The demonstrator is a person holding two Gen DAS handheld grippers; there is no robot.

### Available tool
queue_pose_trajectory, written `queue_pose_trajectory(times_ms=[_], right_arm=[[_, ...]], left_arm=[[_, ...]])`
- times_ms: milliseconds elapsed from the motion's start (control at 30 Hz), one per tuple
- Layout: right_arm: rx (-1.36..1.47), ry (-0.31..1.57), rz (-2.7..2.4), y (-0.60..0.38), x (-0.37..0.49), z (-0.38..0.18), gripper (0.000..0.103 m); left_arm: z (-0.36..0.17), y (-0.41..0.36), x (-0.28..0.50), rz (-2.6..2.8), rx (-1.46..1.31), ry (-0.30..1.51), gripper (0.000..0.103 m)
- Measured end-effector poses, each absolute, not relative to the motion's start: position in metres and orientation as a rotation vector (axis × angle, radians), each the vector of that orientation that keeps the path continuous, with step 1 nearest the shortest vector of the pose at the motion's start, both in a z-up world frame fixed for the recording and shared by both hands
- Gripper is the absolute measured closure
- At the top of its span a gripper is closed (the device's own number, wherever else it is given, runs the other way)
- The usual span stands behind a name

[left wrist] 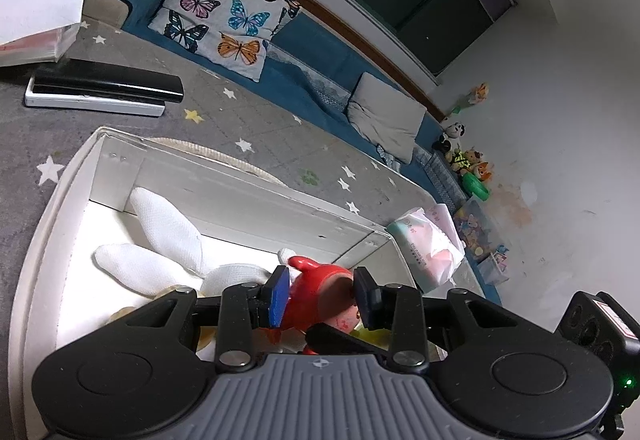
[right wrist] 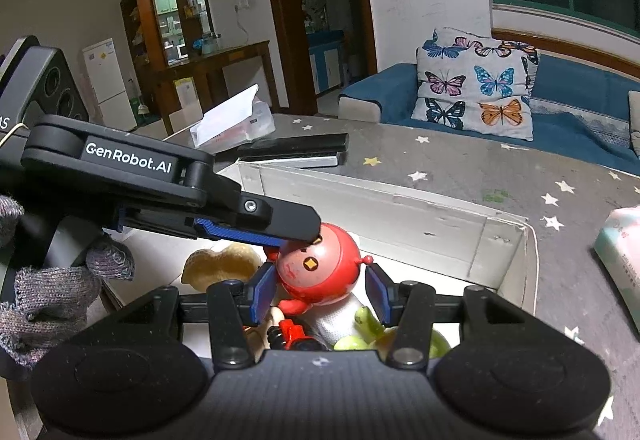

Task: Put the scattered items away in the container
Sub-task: 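Lower the red figure into the box and open both tools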

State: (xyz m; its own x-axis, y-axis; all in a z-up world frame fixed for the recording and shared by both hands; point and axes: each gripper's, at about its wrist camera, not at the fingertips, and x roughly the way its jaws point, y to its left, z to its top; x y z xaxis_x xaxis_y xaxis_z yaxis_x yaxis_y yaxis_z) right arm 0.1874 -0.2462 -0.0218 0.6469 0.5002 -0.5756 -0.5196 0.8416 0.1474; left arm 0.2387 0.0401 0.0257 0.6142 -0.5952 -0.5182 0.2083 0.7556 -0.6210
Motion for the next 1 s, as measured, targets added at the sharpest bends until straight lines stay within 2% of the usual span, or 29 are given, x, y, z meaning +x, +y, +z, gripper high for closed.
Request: queue_pose_trajectory(times_ms=[800, 1000], right_arm=[[-0.043, 0.641, 0.626, -0.237, 0.18, -0.021, 0.053], [-0.044, 0.631, 0.609, -0.241, 0.176, -0.018, 0.05]], left_arm=[[0.029, 0.043, 0.228, -0.475, -0.514, 0.788, 0.065], [0.031, 0.044, 0.225, -0.467, -0.518, 0.789, 0.065]])
